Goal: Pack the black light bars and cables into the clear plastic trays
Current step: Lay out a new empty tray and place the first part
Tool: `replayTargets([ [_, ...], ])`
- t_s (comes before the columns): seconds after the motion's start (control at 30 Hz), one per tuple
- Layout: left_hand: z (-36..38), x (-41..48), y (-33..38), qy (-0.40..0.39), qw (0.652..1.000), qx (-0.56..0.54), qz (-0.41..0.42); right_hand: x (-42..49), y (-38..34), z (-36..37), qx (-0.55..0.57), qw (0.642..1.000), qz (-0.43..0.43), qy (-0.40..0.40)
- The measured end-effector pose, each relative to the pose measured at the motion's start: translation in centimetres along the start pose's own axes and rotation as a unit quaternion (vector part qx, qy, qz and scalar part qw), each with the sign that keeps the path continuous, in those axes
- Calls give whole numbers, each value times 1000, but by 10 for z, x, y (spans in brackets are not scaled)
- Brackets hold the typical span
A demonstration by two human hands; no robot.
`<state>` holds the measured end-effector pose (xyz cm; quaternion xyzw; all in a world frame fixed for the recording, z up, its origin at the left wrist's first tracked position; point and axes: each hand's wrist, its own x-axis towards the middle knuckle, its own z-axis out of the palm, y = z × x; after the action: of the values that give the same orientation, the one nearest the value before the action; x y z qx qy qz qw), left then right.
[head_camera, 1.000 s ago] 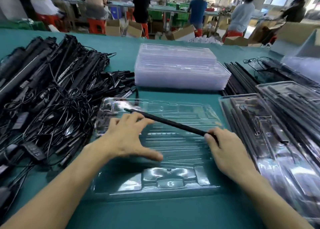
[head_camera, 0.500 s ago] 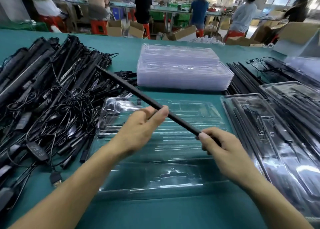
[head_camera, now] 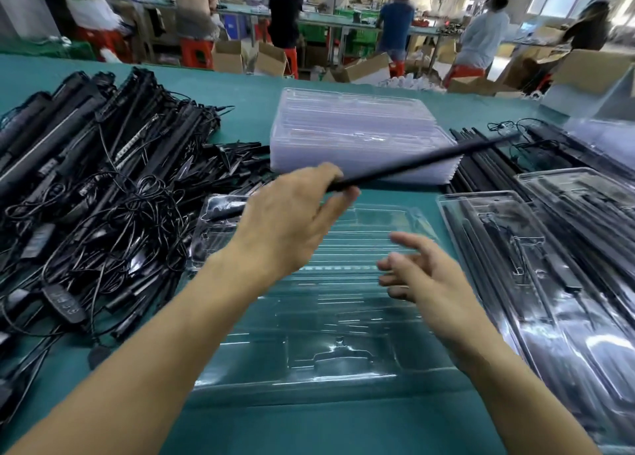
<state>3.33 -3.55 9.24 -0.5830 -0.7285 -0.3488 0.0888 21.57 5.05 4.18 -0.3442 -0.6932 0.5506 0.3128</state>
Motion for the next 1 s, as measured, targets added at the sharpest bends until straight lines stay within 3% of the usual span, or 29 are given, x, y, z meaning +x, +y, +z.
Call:
replayTargets([
  [0.1, 8, -10, -4, -81, 988, 130, -23, 4, -7, -12, 159, 986, 23, 51],
  [0.17, 12, -16, -9, -114, 980, 157, -37, 7, -12, -22, 248, 966, 30, 67],
  [0.23, 17, -23, -13, -145, 974, 169, -41, 10, -15, -30, 265, 959, 36, 92],
  [0.37, 32, -33, -14, -171, 983, 65, -26, 18, -5, -42, 118, 987, 50, 102],
  [0.5, 42, -40, -14, -189, 982, 30, 8, 21, 8, -56, -154, 981, 7, 115],
  [0.8, 46, -50, -14, -171, 985, 13, 19, 23, 15, -57, -212, 975, 46, 57],
  [0.93, 38, -53, -18, -165, 977, 130, 37, 20, 14, -55, -275, 960, 18, 38],
  [1.0, 37, -55, -21, -162, 979, 120, 21, 17, 14, -54, -303, 952, 5, 44],
])
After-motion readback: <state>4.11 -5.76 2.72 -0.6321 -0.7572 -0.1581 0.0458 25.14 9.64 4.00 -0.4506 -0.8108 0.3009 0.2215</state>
